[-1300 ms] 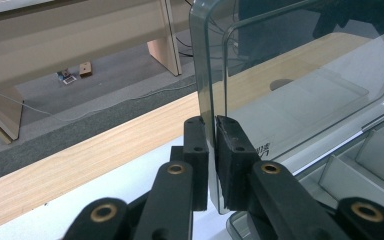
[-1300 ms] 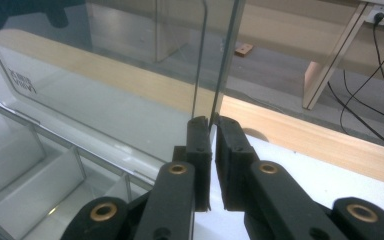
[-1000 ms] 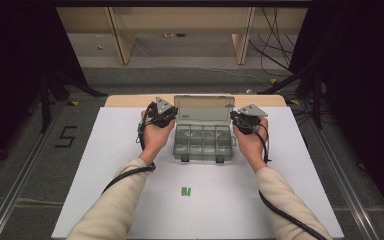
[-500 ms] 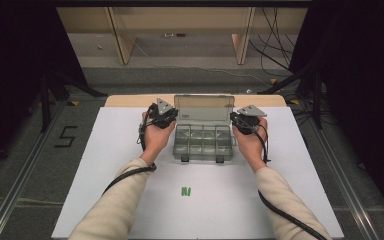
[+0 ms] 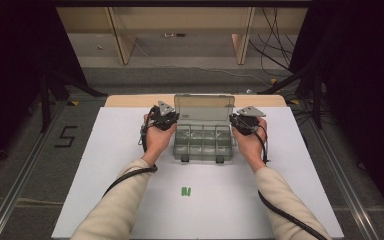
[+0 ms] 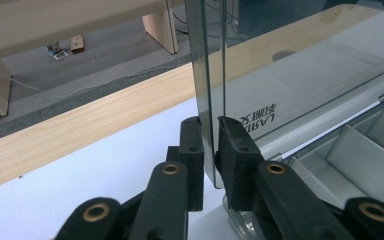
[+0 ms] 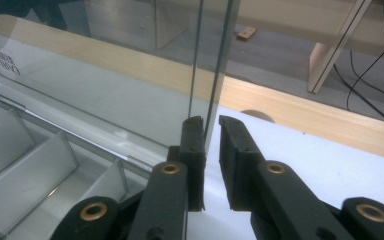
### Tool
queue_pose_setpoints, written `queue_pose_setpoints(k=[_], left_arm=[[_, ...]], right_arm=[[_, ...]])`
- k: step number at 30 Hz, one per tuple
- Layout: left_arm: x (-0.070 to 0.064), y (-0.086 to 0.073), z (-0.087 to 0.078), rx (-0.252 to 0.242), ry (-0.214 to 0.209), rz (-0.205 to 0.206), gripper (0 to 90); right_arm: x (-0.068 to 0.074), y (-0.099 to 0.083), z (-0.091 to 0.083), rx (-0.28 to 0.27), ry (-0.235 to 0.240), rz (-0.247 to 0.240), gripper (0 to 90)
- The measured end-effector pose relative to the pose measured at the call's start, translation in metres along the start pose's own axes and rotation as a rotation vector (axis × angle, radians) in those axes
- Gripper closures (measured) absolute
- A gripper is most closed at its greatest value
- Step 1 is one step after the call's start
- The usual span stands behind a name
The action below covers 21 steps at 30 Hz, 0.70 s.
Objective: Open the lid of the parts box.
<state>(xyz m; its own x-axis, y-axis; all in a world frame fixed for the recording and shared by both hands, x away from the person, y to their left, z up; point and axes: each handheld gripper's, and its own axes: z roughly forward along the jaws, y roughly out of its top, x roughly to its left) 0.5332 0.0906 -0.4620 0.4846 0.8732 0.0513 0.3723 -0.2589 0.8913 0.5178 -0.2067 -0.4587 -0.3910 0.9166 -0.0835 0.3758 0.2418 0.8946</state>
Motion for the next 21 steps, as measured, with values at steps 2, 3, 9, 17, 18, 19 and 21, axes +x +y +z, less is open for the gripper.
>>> queue_pose_setpoints(k=[2,3,9,17,18,19,21], left_arm=[[0.0000,-0.0006,0.0008,0.006,0.002,-0.001,79.5],[-0.0002,-0.0009,0.0013,0.008,0.001,-0.005,79.4],[0.0004,-0.0027,0.0032,0.019,0.005,-0.008,77.5],[0.0020,-0.0038,0.0044,0.032,0.007,-0.013,74.4],[0.0022,-0.0040,0.0046,0.031,0.007,-0.017,73.9],[0.0030,-0.0039,0.0042,0.039,0.009,-0.009,73.4],[0.0024,-0.0041,0.0051,0.034,0.007,-0.019,72.6]], right_arm=[[-0.0004,0.0001,0.0000,0.008,0.000,-0.006,80.7],[-0.0003,0.0004,-0.0002,0.013,0.000,-0.006,80.4],[-0.0009,-0.0016,0.0021,0.016,-0.003,0.000,77.7],[-0.0012,-0.0022,0.0045,0.027,-0.012,0.007,74.5],[-0.0017,-0.0025,0.0050,0.027,-0.013,0.001,74.1],[-0.0011,-0.0027,0.0055,0.031,-0.015,0.012,73.8],[-0.0008,-0.0029,0.0065,0.031,-0.016,0.020,73.0]])
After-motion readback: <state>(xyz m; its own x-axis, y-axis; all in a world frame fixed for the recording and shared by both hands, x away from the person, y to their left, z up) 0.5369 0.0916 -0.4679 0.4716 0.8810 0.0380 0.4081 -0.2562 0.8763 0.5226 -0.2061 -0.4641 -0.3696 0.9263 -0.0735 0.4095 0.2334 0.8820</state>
